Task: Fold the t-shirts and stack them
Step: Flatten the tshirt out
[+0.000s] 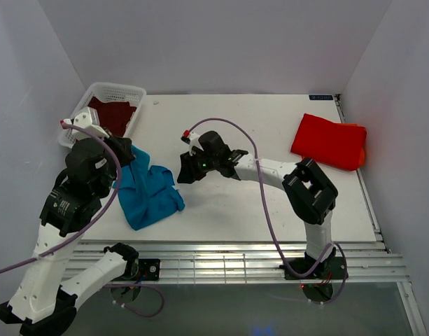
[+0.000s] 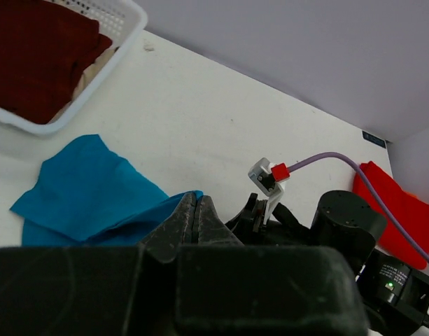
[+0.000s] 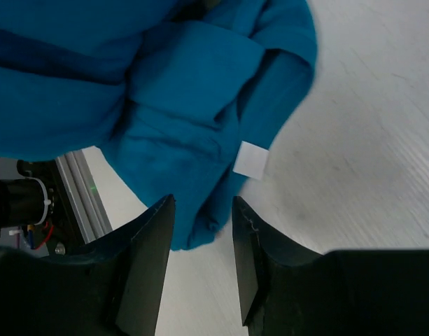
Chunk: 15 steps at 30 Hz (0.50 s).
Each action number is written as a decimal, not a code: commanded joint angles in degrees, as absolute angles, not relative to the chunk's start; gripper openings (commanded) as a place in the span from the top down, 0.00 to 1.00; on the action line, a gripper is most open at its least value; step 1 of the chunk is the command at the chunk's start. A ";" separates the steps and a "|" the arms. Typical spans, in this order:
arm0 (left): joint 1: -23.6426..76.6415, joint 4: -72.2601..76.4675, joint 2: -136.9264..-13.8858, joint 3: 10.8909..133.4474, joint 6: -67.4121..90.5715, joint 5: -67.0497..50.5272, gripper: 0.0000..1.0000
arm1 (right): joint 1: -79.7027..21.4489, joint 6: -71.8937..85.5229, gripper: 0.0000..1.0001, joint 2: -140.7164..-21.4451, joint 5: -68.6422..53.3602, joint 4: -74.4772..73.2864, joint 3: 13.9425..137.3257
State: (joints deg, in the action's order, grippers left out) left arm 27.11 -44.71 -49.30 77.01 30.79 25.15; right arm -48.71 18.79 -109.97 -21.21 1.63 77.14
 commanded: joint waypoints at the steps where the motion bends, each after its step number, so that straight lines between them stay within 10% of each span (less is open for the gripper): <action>1: 27.07 -50.27 -47.82 73.92 33.30 31.81 1.00 | -50.10 22.05 0.55 -112.58 -25.83 8.96 82.17; 15: 27.07 -52.03 -44.91 68.38 35.95 32.69 1.00 | -54.23 25.75 0.50 -131.21 -27.25 8.88 100.19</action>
